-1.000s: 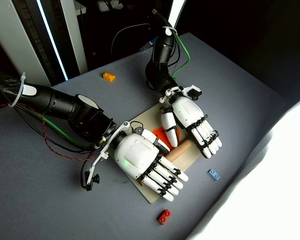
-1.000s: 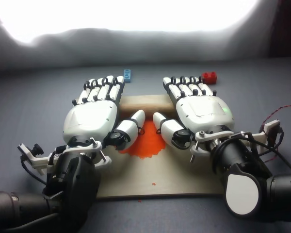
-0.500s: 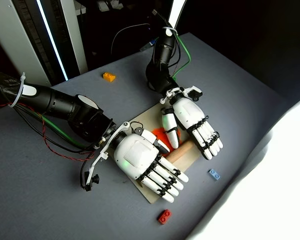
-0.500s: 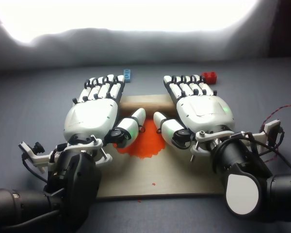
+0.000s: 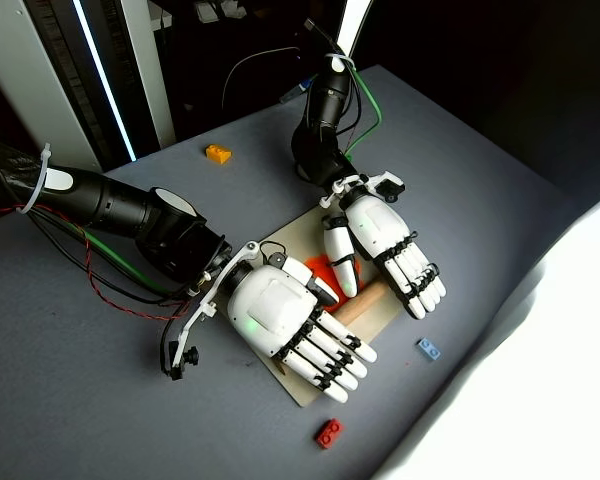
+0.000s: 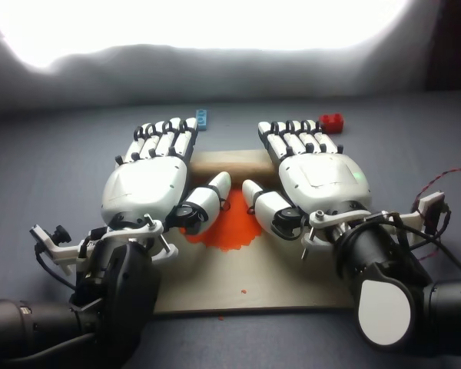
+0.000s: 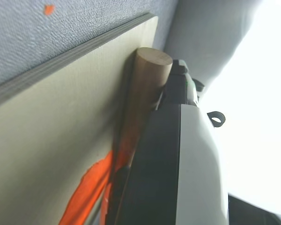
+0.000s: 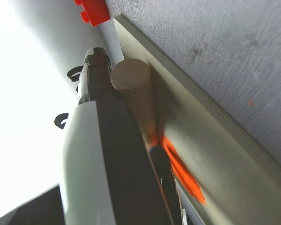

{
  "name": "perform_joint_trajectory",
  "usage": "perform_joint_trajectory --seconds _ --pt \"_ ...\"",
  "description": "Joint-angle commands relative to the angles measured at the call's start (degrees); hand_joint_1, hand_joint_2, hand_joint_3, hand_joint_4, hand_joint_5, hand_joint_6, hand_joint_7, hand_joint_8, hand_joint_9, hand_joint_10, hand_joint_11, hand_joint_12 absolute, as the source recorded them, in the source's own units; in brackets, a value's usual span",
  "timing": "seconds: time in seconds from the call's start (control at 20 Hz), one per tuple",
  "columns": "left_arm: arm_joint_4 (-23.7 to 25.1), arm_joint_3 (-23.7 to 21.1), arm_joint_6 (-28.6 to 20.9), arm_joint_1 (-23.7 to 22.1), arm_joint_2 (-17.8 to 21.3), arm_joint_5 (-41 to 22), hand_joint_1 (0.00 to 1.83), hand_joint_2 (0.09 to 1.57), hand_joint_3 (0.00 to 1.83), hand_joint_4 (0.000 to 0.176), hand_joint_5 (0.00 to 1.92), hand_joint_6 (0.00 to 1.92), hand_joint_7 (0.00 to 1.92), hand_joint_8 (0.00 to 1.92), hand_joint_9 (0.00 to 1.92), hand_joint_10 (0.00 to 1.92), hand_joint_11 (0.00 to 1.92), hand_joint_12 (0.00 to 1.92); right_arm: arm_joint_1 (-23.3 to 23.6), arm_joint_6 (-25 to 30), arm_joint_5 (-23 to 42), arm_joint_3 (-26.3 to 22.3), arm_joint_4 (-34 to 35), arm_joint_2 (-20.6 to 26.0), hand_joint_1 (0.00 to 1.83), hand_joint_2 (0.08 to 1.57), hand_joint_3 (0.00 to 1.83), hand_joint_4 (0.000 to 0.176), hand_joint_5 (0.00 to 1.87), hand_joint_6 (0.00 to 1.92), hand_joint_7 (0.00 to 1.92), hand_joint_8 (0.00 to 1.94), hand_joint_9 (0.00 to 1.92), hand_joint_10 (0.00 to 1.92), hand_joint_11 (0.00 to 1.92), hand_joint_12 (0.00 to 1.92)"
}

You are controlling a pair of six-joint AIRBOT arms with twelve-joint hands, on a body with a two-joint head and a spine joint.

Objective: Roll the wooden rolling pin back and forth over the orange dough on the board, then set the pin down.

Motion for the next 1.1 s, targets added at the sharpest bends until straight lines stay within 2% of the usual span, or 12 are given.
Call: perform_joint_trajectory --seconds 0.0,0.6,0.75,0.85,0.9,1.05 --pt "1.78 -0.09 -0.32 -0.04 0.16 -3.81 0.0 1.48 0.0 0.0 0.01 0.0 0.0 0.0 0.0 0.0 0.0 0.0 -0.24 0.1 -4.61 -0.29 -3.22 0.35 0.0 1.47 0.0 0.0 0.0 0.0 0.0 0.0 0.0 0.0 0.0 0.0" --pt "0.26 -3.43 0.31 0.35 1.47 -3.7 0.0 1.48 0.0 0.0 0.03 0.01 0.0 0.0 0.0 0.0 0.0 0.0 -1.35 0.26 -6.39 -2.41 -3.21 0.75 0.0 1.47 0.0 0.0 0.03 0.01 0.04 0.02 0.03 0.01 0.0 0.0" --pt "-0.08 -4.47 0.49 0.35 1.77 -3.72 0.0 1.48 0.0 0.0 0.1 0.02 0.09 0.01 0.07 0.02 0.01 0.01 -1.47 0.04 -6.75 -2.5 -3.21 0.81 0.0 1.47 0.0 0.0 0.08 0.03 0.09 0.03 0.07 0.03 0.03 0.02" --pt "-0.08 -5.25 0.47 0.35 1.98 -3.79 0.0 1.49 0.0 0.0 0.12 0.02 0.12 0.01 0.09 0.02 0.02 0.02 -1.66 -0.04 -7.19 -2.73 -3.21 0.88 0.0 1.46 0.0 0.0 0.14 0.01 0.15 0.02 0.13 0.01 0.0 0.23" --pt "-0.09 -5.57 0.45 0.4 2.05 -3.9 0.0 1.49 0.0 0.0 0.15 0.01 0.15 0.01 0.12 0.0 0.0 0.12 -1.76 -0.06 -7.37 -2.93 -3.21 0.93 0.0 1.46 0.0 0.0 0.14 0.01 0.16 0.02 0.13 0.01 0.0 0.25" --pt "-0.2 -6.46 0.06 0.89 2.13 -5.06 0.0 1.49 0.0 0.0 0.18 0.0 0.18 0.01 0.14 0.0 0.0 0.2 -1.97 -0.44 -7.97 -3.42 -3.21 0.99 0.0 1.46 0.0 0.0 0.18 0.02 0.2 0.01 0.16 0.01 0.0 0.34"
